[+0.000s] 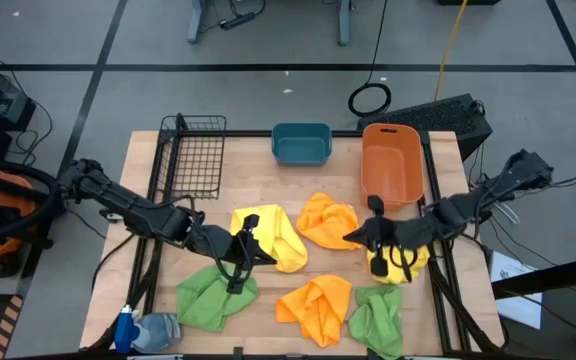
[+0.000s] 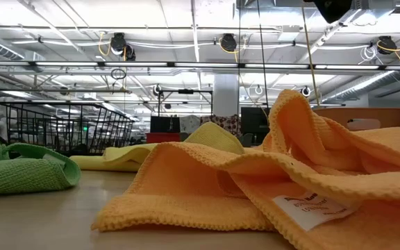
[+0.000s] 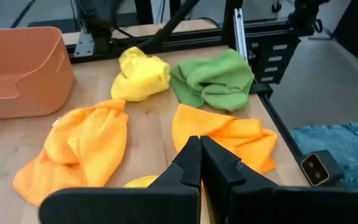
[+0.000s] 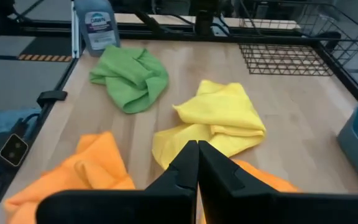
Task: Sort microfiber towel by color & place in baskets
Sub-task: Put the bottom orange microfiber cloth into the black wire basket
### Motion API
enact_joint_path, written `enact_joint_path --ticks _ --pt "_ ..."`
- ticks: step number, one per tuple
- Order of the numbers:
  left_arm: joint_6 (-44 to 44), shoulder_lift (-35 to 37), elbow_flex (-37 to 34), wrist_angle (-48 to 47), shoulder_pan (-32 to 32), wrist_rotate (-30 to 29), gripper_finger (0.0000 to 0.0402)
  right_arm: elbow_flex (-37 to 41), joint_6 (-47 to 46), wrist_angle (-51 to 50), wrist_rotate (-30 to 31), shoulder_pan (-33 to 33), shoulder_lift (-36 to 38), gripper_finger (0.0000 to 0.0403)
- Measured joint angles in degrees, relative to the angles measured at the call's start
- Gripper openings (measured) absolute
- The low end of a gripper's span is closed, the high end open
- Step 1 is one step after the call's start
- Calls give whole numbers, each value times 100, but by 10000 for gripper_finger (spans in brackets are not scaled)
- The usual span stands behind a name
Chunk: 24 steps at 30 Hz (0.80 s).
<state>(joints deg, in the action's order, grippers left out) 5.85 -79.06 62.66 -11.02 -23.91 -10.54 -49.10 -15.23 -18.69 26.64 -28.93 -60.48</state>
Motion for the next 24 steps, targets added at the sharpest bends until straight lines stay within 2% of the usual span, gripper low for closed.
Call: enact_joint_path --ticks 9,24 --pt "139 -358 -32 58 -66 -51 4 -2 425 1044 13 -457 -941 0" --pt "581 -974 -32 263 -265 -48 4 -2 567 1039 43 -454 -1026 0"
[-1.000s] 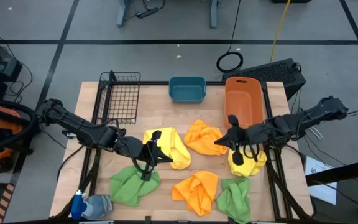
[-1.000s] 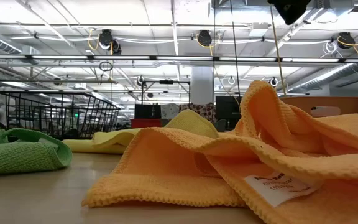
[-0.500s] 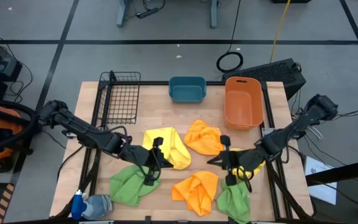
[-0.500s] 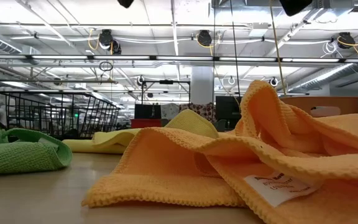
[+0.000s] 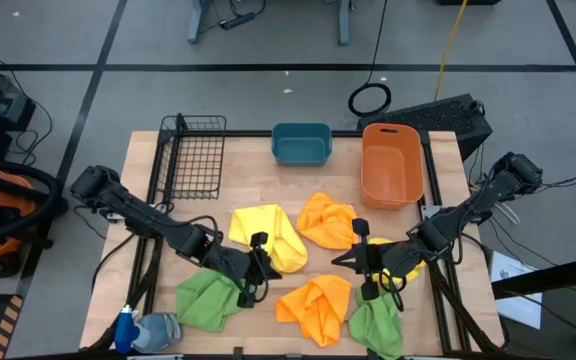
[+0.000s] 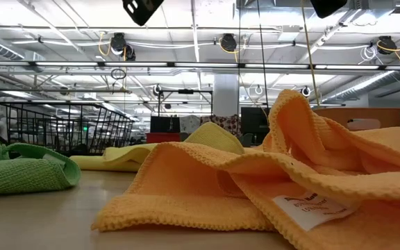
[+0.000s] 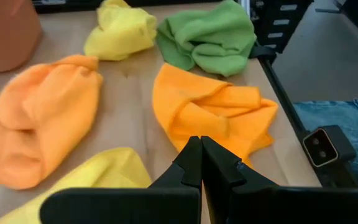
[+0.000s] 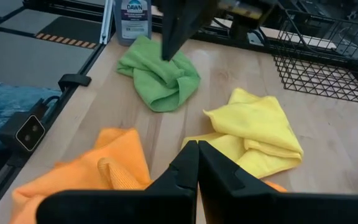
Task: Sort microfiber towel by color & place in baskets
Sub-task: Put the bottom orange microfiber cloth into the black wire basket
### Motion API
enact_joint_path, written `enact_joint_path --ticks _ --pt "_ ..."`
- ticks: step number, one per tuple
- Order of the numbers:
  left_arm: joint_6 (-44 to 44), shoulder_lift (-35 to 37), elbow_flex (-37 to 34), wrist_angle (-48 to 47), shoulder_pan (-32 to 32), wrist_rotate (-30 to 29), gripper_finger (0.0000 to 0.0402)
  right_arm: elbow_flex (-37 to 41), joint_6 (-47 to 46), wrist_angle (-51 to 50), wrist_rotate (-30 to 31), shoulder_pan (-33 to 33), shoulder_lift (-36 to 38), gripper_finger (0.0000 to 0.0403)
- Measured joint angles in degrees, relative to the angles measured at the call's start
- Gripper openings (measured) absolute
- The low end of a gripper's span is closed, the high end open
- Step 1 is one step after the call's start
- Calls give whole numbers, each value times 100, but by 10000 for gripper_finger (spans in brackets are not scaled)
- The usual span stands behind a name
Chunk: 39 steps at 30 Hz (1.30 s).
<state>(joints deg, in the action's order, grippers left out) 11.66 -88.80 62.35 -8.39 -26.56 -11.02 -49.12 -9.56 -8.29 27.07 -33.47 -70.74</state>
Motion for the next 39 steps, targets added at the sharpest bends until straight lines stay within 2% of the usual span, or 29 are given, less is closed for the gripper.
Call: enact_joint_path --ticks 8,23,32,39 --pt "-5 -740 0 952 -133 29 10 0 2 -7 0 2 0 0" --pt "3 -2233 4 2780 -92 137 130 0 2 -173 -3 2 0 0" --pt "57 -2765 164 2910 -77 132 188 0 -4 -190 -4 2 0 0" --pt "154 -3103 223 2907 -14 39 251 0 -13 -256 -4 2 2 0"
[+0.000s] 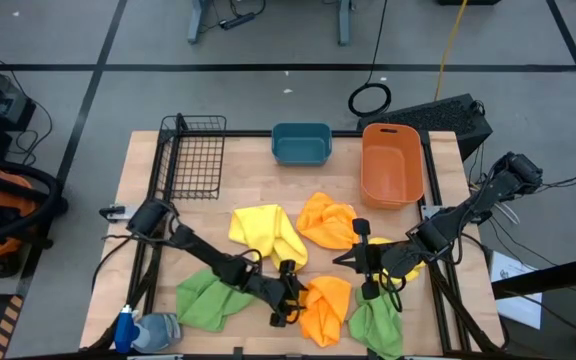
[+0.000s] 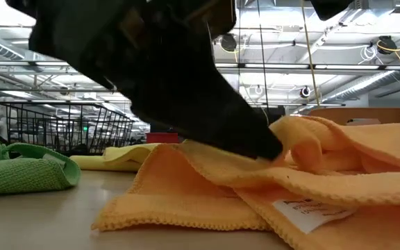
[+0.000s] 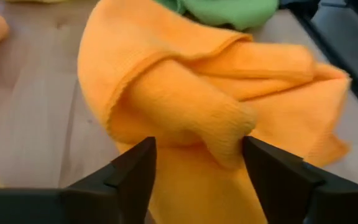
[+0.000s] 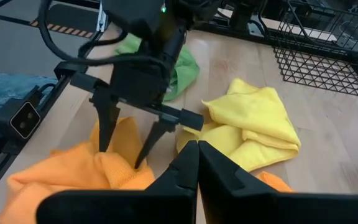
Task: Sort microfiber towel by color & place in baskets
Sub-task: Put the bottom orange microfiber cloth into the black wire basket
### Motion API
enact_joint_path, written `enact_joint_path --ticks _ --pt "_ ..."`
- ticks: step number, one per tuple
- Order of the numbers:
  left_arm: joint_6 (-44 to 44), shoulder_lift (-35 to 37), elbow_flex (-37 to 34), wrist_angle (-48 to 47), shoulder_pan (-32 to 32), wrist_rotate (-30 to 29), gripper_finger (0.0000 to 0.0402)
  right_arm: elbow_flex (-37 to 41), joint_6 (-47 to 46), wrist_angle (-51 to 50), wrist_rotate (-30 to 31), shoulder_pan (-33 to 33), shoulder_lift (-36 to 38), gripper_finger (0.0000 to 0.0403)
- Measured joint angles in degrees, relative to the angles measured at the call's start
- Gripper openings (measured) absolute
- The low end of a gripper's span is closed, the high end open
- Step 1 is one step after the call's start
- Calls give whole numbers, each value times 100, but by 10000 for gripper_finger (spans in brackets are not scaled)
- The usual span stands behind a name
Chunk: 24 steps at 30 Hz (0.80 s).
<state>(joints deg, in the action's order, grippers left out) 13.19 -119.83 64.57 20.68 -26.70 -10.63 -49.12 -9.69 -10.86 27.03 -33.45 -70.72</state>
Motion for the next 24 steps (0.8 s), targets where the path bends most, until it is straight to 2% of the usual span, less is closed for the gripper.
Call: enact_joint_path --ticks 6,9,12,15,24 --pt "146 -213 -1 6 79 -10 289 0 -6 -22 0 -2 0 0" --pt "134 -271 5 21 112 -13 291 0 -7 -24 0 0 0 0" --pt "102 -271 5 -1 151 -14 273 1 -7 -24 0 0 0 0" --pt "-81 -273 5 47 153 -16 226 2 -6 -24 0 0 0 0" --pt "-169 -285 -2 201 201 -16 22 2 -6 -24 0 0 0 0"
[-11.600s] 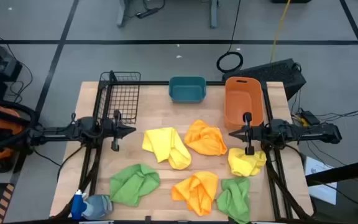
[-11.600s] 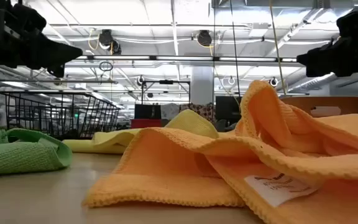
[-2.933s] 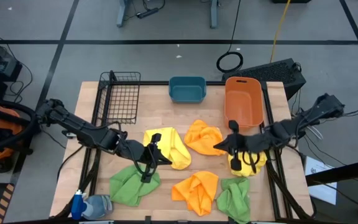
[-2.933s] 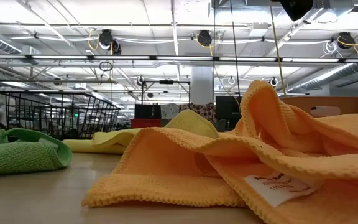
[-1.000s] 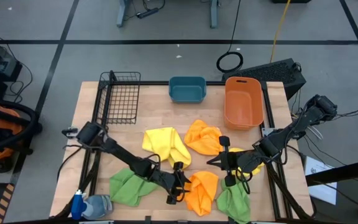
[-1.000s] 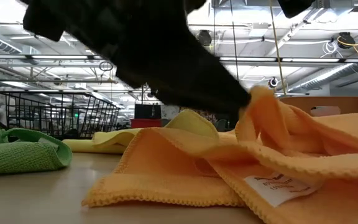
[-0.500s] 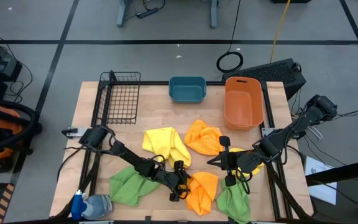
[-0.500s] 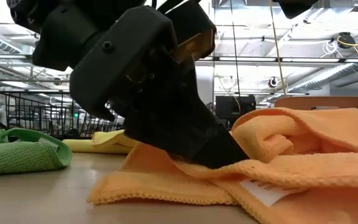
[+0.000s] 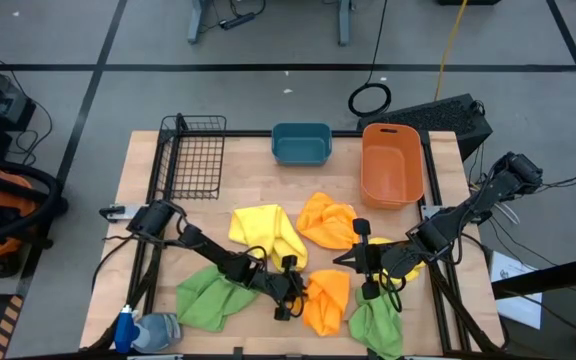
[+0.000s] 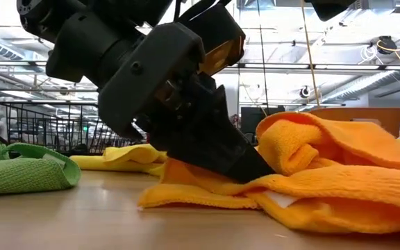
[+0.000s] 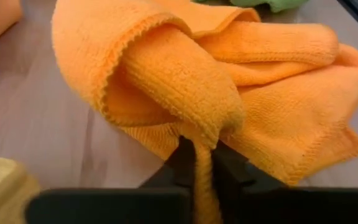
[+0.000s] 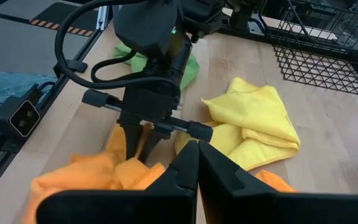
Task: Sort microfiber towel by color & place in baskets
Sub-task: Put the bottom orange microfiber cloth into the black wire basket
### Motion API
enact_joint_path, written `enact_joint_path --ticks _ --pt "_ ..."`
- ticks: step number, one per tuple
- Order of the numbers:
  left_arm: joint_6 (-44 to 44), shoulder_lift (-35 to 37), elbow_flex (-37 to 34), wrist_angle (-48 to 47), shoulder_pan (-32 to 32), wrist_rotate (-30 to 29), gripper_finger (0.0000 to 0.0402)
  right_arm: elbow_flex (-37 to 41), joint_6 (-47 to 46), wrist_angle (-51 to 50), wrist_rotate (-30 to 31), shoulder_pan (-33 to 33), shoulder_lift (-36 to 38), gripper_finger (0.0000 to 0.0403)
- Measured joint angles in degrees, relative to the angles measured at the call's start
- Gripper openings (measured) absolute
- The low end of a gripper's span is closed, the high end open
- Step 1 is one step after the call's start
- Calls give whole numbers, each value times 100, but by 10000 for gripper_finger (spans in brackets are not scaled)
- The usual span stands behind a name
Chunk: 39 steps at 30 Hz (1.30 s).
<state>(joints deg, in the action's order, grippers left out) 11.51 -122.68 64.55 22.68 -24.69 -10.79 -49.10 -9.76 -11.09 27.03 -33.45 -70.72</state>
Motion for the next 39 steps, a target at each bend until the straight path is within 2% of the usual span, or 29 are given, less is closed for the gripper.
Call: enact_joint_path --ticks 2,7,13,18,21,25,29,35,39 --pt "-10 -9 -5 128 6 8 16 0 0 0 0 0 0 0" --pt "-39 109 -11 246 59 168 32 0 -2 -32 0 0 0 0" --pt "-316 730 -9 93 70 155 20 4 -153 -225 4 -12 0 0" --pt "-632 1439 -9 -472 66 -105 18 4 -167 -183 342 -41 0 0" --pt "-838 1855 -9 -1002 68 -508 17 4 -196 42 494 -76 0 14" --pt "-951 2337 -7 -1708 72 -1211 17 4 -198 88 735 -81 0 63" --pt "-1047 2728 -7 -1966 74 -1627 16 4 -163 72 1124 -67 -45 133" --pt "-1080 3003 -7 -1960 77 -1672 16 4 46 293 1869 -11 -424 255" --pt "-1163 3013 -7 -1904 72 -1697 16 4 373 990 1901 110 -752 336"
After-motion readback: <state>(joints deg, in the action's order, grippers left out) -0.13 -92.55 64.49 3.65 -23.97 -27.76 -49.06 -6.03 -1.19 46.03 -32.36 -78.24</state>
